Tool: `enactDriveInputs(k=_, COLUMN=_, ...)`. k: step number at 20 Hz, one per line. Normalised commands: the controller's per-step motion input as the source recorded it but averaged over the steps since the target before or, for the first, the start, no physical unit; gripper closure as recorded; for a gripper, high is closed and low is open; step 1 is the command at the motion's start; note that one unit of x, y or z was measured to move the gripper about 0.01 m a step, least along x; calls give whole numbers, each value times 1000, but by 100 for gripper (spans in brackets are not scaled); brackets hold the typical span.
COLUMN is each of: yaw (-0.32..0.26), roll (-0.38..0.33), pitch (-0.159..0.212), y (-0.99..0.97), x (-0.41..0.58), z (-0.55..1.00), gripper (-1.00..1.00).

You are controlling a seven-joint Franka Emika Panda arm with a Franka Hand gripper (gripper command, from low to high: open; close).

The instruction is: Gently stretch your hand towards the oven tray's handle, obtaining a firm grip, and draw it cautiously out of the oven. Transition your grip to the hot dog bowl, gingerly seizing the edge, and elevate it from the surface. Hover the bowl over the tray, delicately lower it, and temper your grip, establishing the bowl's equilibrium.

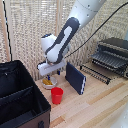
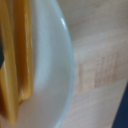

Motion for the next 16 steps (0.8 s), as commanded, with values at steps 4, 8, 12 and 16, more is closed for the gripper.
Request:
enactDriveInputs(k=4, yaw=68, roll=45, pitch=-13, y=-107, x=-9, z=-259, gripper=100)
enactDriveInputs(k=8, yaw=5, roll=53, pitch=0, y=-29, x=0, z=-129, gripper=100)
enactDriveInputs(k=12, yaw=0, roll=20, pitch=0, y=0, x=5, z=-98, gripper=100)
enactDriveInputs(k=16, yaw=0, roll=14, pitch=-13, y=0, x=22, z=-61, gripper=100)
